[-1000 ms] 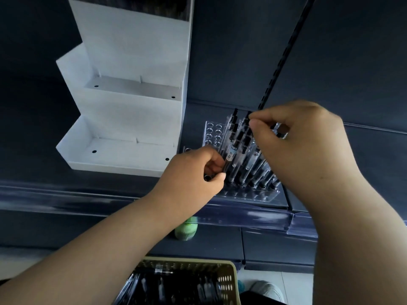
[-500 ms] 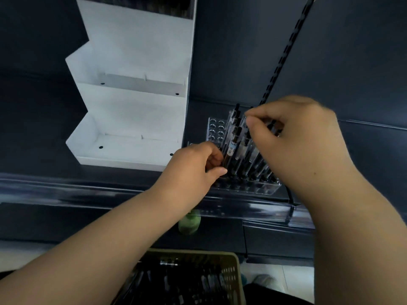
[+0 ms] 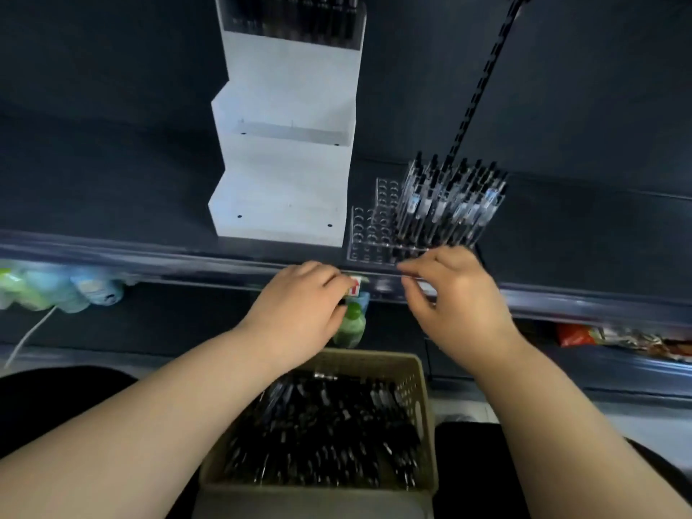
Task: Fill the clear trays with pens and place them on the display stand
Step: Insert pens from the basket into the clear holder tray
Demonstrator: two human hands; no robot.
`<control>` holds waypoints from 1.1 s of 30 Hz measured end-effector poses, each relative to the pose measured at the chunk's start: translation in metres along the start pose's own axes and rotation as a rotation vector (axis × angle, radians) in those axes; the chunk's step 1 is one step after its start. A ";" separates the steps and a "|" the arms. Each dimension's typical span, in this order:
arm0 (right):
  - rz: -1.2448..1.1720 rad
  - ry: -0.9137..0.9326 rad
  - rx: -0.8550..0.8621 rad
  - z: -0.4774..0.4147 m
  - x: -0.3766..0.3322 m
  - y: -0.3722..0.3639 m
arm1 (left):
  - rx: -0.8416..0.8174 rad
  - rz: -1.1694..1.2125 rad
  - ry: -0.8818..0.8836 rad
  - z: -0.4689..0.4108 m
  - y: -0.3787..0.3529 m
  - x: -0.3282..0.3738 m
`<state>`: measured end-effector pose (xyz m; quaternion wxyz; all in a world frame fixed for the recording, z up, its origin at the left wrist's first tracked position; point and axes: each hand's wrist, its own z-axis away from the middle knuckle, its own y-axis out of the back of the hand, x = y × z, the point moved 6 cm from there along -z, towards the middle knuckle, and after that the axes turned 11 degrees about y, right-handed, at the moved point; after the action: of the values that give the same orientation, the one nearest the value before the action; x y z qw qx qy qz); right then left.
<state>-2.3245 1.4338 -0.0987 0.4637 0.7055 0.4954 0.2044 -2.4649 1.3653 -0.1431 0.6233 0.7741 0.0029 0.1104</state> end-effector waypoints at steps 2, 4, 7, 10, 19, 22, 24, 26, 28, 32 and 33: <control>-0.036 -0.095 -0.128 0.026 -0.003 -0.017 | -0.068 -0.022 0.023 0.023 -0.014 -0.007; -0.076 -0.214 -0.274 0.052 -0.003 -0.037 | -0.139 -0.027 0.076 0.045 -0.032 -0.017; -0.107 -0.375 -0.467 0.085 -0.007 -0.065 | -0.236 -0.034 0.183 0.071 -0.060 -0.029; -0.121 -0.520 -0.631 0.114 -0.011 -0.092 | -0.371 -0.017 0.344 0.096 -0.089 -0.045; -0.051 -0.653 -0.924 0.160 -0.017 -0.156 | -0.647 0.025 0.550 0.146 -0.138 -0.060; -0.007 -0.666 -0.915 0.159 -0.015 -0.163 | -0.628 0.012 0.571 0.141 -0.144 -0.063; 0.010 -0.685 -0.894 0.158 -0.013 -0.164 | -0.620 -0.005 0.586 0.136 -0.147 -0.066; 0.026 -0.710 -0.899 0.158 -0.010 -0.167 | -0.630 -0.037 0.600 0.132 -0.154 -0.068; 0.030 -0.730 -0.894 0.155 -0.008 -0.170 | -0.647 -0.060 0.625 0.129 -0.159 -0.070; 0.068 -0.757 -0.904 0.151 -0.002 -0.172 | -0.669 -0.085 0.703 0.122 -0.167 -0.073; 0.076 -0.764 -0.909 0.151 0.000 -0.173 | -0.664 -0.091 0.720 0.121 -0.168 -0.073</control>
<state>-2.3000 1.3791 -0.3199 0.8571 0.4771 0.1304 0.1440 -2.4928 1.2756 -0.3417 0.8000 0.4454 0.2167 0.3385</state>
